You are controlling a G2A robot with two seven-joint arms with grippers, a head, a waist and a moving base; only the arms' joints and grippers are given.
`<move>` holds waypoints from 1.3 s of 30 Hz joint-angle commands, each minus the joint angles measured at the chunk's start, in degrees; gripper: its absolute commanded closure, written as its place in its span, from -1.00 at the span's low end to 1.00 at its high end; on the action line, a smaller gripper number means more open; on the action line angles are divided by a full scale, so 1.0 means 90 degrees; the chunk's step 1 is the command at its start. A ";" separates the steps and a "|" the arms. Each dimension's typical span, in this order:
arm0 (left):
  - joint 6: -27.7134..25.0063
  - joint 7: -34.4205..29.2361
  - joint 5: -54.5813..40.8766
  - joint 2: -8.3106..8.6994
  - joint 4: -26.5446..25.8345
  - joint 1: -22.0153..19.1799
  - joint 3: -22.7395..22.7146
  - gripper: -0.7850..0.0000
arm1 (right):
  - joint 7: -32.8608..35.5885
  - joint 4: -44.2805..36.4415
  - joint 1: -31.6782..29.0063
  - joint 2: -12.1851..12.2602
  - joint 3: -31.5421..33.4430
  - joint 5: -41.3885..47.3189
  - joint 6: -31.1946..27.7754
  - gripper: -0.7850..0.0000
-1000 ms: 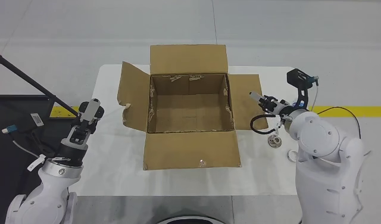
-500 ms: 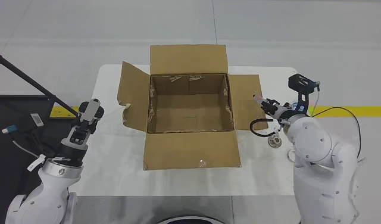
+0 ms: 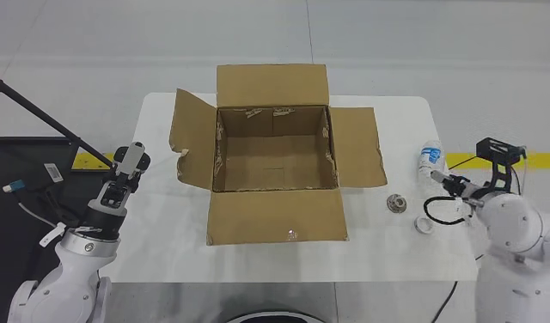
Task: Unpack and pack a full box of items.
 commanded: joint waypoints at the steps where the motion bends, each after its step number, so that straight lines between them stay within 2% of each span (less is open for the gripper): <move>1: 0.0000 0.0000 0.0000 0.0000 0.0000 0.0000 0.0000 -1.00 | 0.0282 0.0339 0.0090 0.0066 0.0262 0.0161 -0.0511 -1.00; 5: 0.0000 0.0000 0.0000 0.0000 0.0000 0.0000 0.0000 -1.00 | 0.0872 0.0810 0.0140 0.0189 0.0632 0.0536 -0.1240 -1.00; 9: 0.0000 0.0000 0.0000 0.0000 0.0000 0.0000 0.0000 -1.00 | 0.1082 0.0996 0.0091 0.0272 0.0691 0.0687 -0.1646 -1.00; 14: 0.0000 0.0000 0.0000 0.0000 0.0000 0.0000 0.0000 -1.00 | 0.1082 0.1065 -0.0042 0.0342 0.0479 0.0526 -0.1856 -0.64; 16: 0.0000 0.0000 0.0000 0.0000 0.0000 0.0000 0.0000 -1.00 | 0.1075 0.1115 -0.0056 0.0362 0.0378 0.0417 -0.1784 -0.65; 19: 0.0000 0.0000 0.0000 0.0000 0.0000 0.0000 0.0000 -1.00 | 0.1039 0.1119 -0.0109 0.0386 0.0194 0.0316 -0.1779 -0.33; 24: 0.0000 0.0000 0.0000 0.0000 0.0000 0.0000 0.0000 -1.00 | 0.0965 0.1060 -0.0252 0.0412 -0.0092 0.0167 -0.1686 -0.29; 29: 0.0000 0.0000 0.0000 0.0000 0.0000 0.0000 0.0000 -1.00 | 0.0862 0.1078 -0.0330 0.0425 -0.0379 0.0087 -0.1494 -0.15; 36: 0.0000 0.0000 0.0000 0.0000 0.0000 0.0000 0.0000 -1.00 | 0.0816 0.1108 -0.0327 0.0459 -0.0707 -0.0075 -0.1374 0.20; 39: 0.0000 0.0000 0.0000 0.0000 0.0000 0.0000 0.0000 -1.00 | 0.0795 0.1149 -0.0308 0.0476 -0.0807 -0.0188 -0.1323 0.22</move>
